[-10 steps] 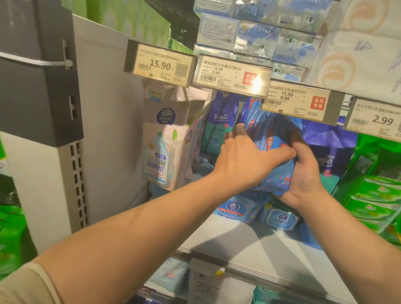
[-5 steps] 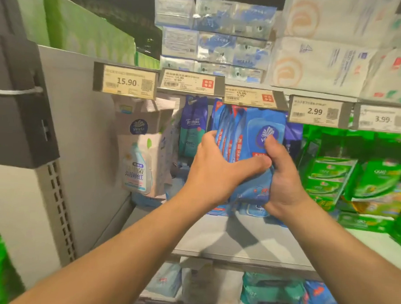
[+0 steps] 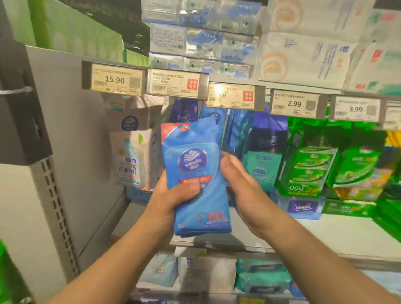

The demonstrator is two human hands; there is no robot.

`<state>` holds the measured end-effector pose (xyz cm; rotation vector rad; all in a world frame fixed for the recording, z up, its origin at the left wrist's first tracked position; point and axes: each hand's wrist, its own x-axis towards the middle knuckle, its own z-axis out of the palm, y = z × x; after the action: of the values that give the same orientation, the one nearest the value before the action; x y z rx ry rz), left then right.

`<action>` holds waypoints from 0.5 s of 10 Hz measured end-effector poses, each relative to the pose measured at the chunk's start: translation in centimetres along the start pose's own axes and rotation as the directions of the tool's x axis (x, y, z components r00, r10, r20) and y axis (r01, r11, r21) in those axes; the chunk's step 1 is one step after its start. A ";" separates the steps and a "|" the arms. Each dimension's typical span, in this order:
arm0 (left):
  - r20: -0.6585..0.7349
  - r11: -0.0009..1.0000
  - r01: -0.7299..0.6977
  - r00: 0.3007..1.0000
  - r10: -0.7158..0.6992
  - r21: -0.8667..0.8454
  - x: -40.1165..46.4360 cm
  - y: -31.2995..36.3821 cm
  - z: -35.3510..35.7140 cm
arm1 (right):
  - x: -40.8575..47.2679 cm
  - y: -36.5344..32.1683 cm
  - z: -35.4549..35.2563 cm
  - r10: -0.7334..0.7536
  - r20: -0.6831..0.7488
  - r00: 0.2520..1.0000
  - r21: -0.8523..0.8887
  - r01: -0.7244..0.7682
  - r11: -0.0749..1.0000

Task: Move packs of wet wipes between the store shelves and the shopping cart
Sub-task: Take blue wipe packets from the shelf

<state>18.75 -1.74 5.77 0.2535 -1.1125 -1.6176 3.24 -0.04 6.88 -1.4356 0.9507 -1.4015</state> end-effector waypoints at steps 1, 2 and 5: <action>-0.035 0.992 0.069 0.997 -0.074 -0.109 -0.3 -0.2 -1.0 | 2.4 0.8 -0.4 0.129 -0.131 0.983 -0.026 -0.133 0.991; -0.047 0.983 0.117 0.991 -0.124 -0.140 -0.6 -0.5 -1.6 | 6.5 2.2 -1.5 0.118 -0.286 0.951 -0.113 -0.156 0.981; -0.206 0.989 0.150 0.968 -0.147 0.002 0.1 -0.5 -2.3 | 13.1 3.1 -1.7 0.245 -0.372 0.895 -0.224 -0.343 0.912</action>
<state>19.91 -3.06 4.14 0.5146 -0.9680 -1.6713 2.55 -13.55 8.04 -1.1989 1.5797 -1.3378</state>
